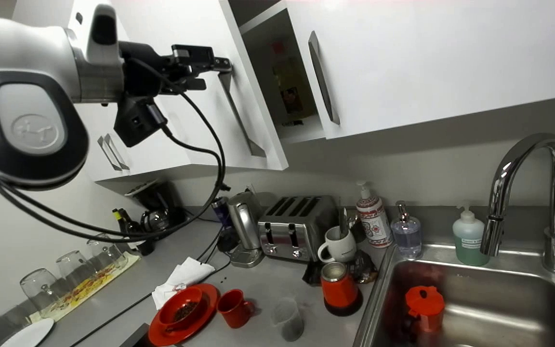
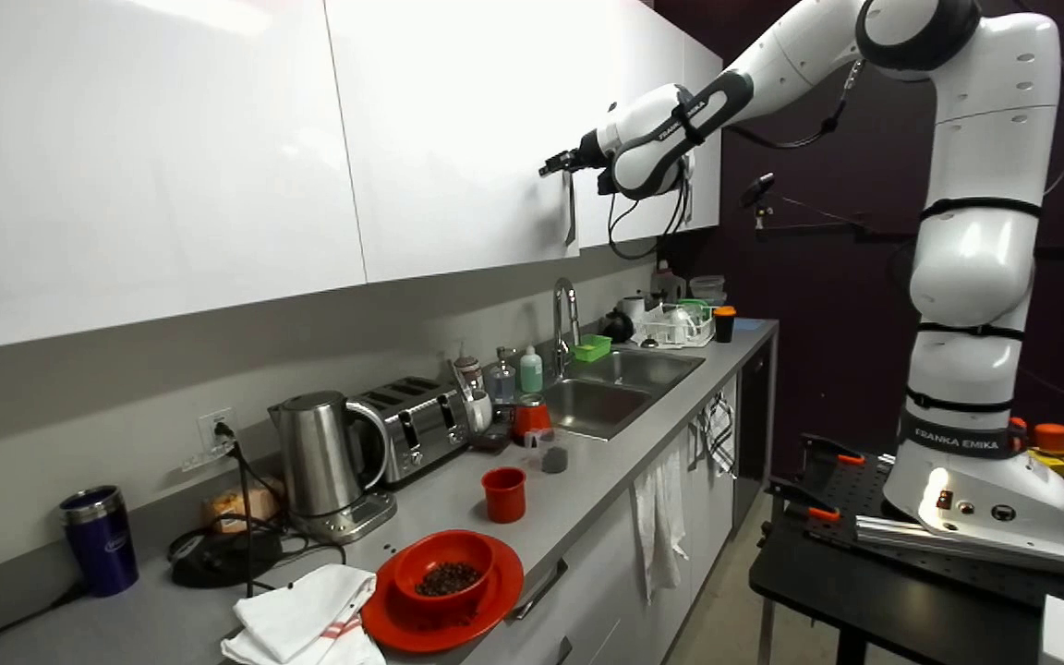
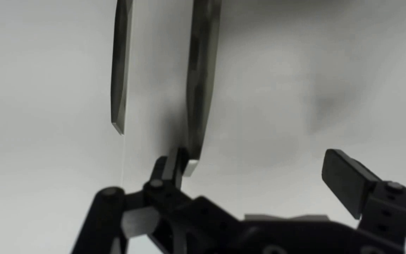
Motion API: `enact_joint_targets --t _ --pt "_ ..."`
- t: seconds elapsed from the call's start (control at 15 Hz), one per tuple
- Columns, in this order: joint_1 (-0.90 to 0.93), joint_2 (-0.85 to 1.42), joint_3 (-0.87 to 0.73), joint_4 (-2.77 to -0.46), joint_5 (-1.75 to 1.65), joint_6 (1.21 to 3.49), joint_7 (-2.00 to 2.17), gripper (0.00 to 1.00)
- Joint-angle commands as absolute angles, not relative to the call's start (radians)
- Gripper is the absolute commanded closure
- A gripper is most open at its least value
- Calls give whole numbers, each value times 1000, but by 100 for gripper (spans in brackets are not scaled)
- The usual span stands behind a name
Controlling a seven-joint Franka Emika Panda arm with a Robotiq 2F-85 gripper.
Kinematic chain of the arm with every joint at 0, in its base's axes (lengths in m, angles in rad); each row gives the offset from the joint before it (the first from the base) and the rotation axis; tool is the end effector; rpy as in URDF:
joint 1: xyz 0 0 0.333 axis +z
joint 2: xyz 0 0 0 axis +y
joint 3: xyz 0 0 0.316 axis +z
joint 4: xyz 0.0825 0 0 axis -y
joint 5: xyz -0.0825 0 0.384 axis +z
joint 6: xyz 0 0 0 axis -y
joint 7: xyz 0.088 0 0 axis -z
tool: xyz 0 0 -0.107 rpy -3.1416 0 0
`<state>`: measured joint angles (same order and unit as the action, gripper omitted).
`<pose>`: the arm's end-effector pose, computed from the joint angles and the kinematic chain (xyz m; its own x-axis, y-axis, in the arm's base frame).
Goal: Close the overhead cabinet door
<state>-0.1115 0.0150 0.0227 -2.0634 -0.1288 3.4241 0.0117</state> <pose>0.5854 -0.0375 0.5942 0.2291 0.0915 0.9691 -0.0285 -0.9945 0.1006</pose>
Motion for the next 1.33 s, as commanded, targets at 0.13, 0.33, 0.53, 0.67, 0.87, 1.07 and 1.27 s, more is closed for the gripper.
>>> enact_joint_targets --t 0.13,0.33,0.53,0.67,0.87,1.07,1.27 --pt "-137 226 67 -1749 -153 3326 28 0" --pt "-195 316 139 -1611 -137 3265 8 0" --pt "-263 392 231 -1496 -124 3209 -20 0" --pt "-310 420 298 -1457 -121 3198 -47 0" --pt "-364 449 374 -1419 -128 3197 -79 0" --pt "-415 469 450 -1396 -131 3201 -105 0" --pt "-455 481 515 -1381 -132 3195 -126 0"
